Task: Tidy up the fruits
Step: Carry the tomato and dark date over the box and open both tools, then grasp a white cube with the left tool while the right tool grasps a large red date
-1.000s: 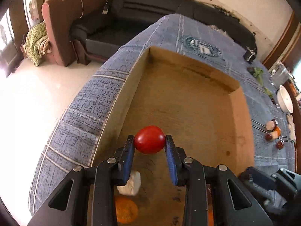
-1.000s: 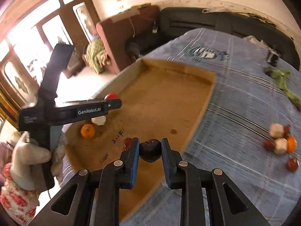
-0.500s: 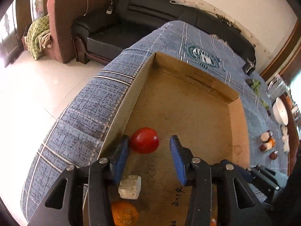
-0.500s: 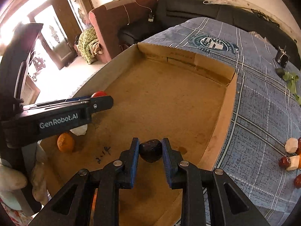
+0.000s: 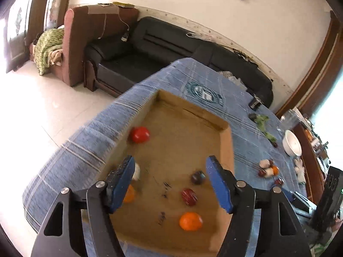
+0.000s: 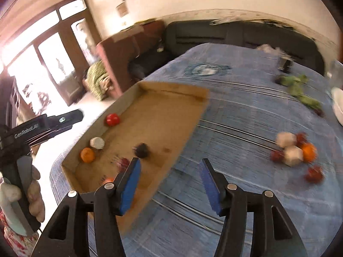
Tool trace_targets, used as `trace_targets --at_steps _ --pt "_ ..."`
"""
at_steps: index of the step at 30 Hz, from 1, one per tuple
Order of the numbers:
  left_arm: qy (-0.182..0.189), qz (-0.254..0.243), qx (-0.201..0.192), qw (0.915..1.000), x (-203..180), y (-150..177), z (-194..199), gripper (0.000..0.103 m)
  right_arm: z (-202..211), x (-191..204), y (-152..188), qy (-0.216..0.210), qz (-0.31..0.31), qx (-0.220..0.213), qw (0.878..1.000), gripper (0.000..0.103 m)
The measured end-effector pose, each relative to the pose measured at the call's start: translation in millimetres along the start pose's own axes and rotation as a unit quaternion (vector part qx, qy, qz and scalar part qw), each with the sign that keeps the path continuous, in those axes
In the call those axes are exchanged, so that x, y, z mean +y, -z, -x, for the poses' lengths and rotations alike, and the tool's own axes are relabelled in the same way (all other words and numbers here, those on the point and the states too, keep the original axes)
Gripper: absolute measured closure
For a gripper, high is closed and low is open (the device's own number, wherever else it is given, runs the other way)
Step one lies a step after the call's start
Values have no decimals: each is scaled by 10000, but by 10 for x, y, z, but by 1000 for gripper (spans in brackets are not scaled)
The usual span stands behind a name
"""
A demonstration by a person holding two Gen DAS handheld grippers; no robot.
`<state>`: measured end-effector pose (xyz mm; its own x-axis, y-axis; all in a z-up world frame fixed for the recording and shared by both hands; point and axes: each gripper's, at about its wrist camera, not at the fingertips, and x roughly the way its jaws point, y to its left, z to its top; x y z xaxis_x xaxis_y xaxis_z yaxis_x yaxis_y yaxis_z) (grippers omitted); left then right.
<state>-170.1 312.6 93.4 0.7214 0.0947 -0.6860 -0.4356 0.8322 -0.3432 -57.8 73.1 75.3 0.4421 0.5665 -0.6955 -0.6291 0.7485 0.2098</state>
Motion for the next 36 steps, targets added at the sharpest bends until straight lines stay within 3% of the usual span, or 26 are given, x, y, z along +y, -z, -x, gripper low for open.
trace_targets --at_steps 4,6,10,16,23,33,36 --pt "143 -251 75 9996 -283 131 -22 35 445 -571 145 414 -532 -242 9974 36" --pt "262 -401 161 9987 -456 197 -52 35 637 -906 210 682 -848 -364 9934 31" --pt "452 -855 295 9949 -875 370 -136 35 980 -1587 382 1158 -1518 -515 9802 31" --pt "725 -1264 700 9869 -1392 623 -427 35 1032 -2130 502 1374 -1989 -465 9692 32" --pt "929 -1298 971 9824 -1844 656 -840 35 523 -2088 375 1128 -1774 -90 9776 32" --pt "1106 -693 1334 9824 -2156 405 -1640 35 27 -1993 253 1179 -1366 92 9835 32" --pt "1184 -753 1385 9804 -2278 415 -1800 35 15 -2021 248 1207 -1325 19 9838 41"
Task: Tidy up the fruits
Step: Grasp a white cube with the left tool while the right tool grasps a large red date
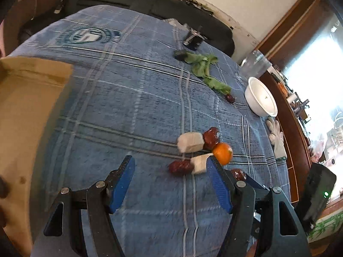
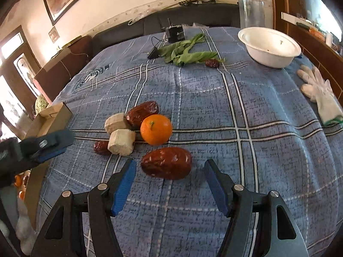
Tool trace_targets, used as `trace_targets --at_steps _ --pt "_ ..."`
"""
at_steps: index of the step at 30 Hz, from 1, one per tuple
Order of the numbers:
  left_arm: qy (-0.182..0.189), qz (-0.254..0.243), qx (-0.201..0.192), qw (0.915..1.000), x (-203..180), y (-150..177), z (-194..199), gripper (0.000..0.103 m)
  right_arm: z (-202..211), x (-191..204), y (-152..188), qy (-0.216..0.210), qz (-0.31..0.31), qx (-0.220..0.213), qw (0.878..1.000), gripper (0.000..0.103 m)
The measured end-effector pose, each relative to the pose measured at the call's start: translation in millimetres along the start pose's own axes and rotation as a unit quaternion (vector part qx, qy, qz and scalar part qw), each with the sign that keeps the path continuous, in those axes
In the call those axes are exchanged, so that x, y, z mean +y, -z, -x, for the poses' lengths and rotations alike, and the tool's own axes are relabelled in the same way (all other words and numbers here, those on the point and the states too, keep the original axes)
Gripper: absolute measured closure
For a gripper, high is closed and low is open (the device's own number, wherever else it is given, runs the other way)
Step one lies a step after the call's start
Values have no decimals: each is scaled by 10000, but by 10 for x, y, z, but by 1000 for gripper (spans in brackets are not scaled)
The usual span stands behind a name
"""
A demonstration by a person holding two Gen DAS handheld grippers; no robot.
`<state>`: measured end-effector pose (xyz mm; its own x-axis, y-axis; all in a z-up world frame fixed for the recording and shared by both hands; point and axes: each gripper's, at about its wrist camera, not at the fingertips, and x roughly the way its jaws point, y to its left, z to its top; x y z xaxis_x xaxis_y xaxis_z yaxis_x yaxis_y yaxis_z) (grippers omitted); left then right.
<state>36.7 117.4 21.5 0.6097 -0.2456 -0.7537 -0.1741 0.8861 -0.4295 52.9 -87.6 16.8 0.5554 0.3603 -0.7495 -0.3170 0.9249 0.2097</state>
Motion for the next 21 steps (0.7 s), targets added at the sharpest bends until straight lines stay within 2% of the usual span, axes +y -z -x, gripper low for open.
trace_targets --at_steps 1,5,7,17,21 --pt "17 -87 10 10000 -48 -3 -61 35 6 -9 -2 -17 -12 -15 10000 48" --pt "32 -537 -10 9986 -221 35 -185 38 53 -28 25 46 34 -22 10000 50" --pt "5 -826 -39 9966 -299 67 -227 50 86 -36 45 151 73 -22 9999 50" --pt "69 -1589 -40 9873 -453 133 -329 48 153 -132 83 361 7 76 9993 50" --pt "-107 -2048 -126 9787 -566 217 -331 48 180 -156 96 654 110 63 9978 50"
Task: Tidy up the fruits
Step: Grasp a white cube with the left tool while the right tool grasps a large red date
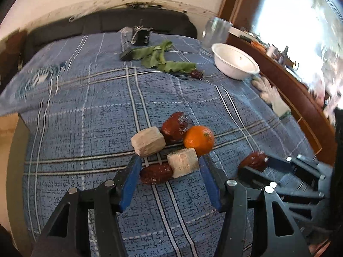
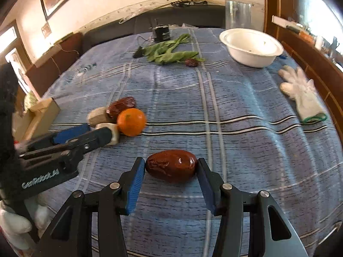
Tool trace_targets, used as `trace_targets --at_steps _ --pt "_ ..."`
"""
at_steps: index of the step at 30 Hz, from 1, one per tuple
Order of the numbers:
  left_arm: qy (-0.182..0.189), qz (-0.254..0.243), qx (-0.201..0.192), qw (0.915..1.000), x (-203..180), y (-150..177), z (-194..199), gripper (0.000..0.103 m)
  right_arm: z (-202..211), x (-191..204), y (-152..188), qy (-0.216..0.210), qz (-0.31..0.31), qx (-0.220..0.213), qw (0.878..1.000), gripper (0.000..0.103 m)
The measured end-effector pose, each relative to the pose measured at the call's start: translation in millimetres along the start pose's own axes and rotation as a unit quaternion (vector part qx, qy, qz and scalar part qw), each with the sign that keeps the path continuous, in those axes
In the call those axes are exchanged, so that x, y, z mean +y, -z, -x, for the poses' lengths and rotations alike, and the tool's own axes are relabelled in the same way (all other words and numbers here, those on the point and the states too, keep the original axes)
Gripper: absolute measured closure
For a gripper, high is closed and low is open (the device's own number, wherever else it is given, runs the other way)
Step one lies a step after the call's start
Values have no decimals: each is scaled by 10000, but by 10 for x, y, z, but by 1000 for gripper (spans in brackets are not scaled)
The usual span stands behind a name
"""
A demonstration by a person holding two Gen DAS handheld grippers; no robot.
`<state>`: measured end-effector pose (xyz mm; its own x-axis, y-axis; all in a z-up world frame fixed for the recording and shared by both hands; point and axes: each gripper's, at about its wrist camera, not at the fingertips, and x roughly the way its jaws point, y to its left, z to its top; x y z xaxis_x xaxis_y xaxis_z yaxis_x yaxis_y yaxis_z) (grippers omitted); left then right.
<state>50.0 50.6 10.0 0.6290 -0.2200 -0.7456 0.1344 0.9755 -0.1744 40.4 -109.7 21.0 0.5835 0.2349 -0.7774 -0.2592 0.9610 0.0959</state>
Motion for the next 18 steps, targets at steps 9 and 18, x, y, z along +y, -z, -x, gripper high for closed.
trace_targets --at_steps 9,18 --pt "-29 -459 53 9989 -174 43 -58 70 8 -69 0 87 -44 20 10000 50" --pt "-67 -320 3 9995 -123 85 -4 73 26 -41 10 109 -16 -72 9999 50"
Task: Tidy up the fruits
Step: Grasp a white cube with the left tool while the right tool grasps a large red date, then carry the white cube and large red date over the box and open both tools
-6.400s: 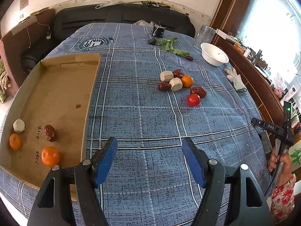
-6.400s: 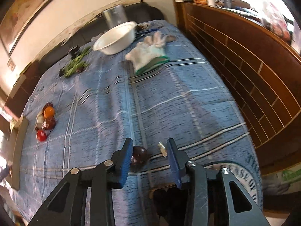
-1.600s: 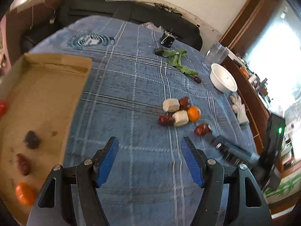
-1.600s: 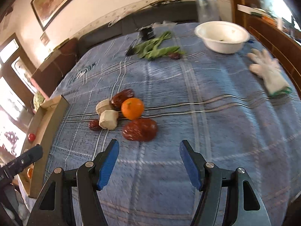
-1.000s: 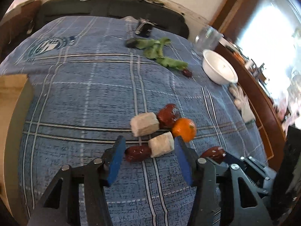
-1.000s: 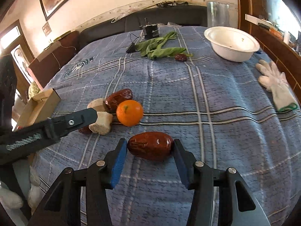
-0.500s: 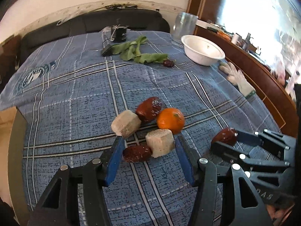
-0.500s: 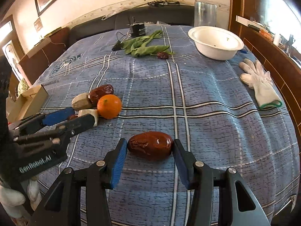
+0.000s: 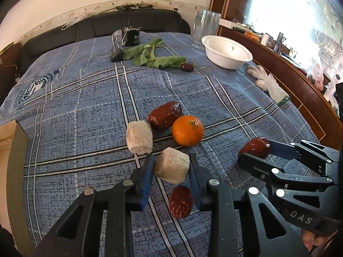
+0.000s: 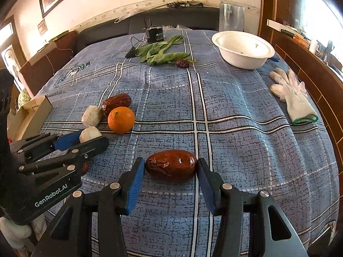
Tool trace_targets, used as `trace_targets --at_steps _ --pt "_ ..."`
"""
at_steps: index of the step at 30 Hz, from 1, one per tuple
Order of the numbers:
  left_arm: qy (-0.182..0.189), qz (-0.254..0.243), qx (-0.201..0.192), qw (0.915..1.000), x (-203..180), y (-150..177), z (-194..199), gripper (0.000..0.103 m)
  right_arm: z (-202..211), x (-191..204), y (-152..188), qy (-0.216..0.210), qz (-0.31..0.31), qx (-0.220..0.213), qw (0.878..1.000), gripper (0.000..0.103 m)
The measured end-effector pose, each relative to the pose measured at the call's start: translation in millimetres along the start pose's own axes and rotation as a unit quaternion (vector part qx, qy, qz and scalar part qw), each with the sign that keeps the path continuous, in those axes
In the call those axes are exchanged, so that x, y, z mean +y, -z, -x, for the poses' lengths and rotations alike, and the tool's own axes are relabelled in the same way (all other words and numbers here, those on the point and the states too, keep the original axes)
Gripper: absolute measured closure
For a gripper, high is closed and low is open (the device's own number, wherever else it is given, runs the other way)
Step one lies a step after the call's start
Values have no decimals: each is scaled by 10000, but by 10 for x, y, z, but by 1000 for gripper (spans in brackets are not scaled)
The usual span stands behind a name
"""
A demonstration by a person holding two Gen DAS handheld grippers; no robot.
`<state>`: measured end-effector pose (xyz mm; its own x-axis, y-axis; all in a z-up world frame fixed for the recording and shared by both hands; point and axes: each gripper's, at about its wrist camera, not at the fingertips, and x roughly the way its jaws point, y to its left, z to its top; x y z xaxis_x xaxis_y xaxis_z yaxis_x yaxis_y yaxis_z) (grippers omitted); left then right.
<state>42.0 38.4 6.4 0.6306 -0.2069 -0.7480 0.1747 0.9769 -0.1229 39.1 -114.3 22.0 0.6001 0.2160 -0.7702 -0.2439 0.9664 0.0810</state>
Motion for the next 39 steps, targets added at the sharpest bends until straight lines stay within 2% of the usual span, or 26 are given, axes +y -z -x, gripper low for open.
trace_targets --at_steps 8,13,15,17,19,21,24,28,34,39 --pt "24 97 -298 9995 -51 46 204 73 156 37 -13 -292 -56 -450 9985 50" --pt "-152 447 -535 9974 82 158 614 73 275 230 31 -419 174 -710 9964 50" --pt "-152 642 -487 9966 229 259 809 73 327 327 37 -463 246 -738 9959 50" --pt "-347 764 -445 9955 446 368 1038 73 400 425 43 -572 304 -771 9949 49" --pt "-796 840 -454 9922 743 449 1309 73 509 583 38 -815 359 -790 9929 49" --pt "-1125 957 -397 9882 997 484 1468 73 604 781 24 -1050 472 -799 9901 49" --pt "-1577 1405 -193 9773 1552 535 1657 73 706 1209 -8 -1416 781 -749 9840 49" --pt "-1933 1862 49 9633 2112 546 1701 73 653 1853 -73 -1922 1159 -422 9736 49" --pt "-2067 2313 276 9503 2580 506 1515 72 245 2693 -144 -2063 1576 74 9657 48" --pt "-1964 2556 496 9453 2769 571 1385 72 -89 3081 -123 -1809 1937 313 9637 48"
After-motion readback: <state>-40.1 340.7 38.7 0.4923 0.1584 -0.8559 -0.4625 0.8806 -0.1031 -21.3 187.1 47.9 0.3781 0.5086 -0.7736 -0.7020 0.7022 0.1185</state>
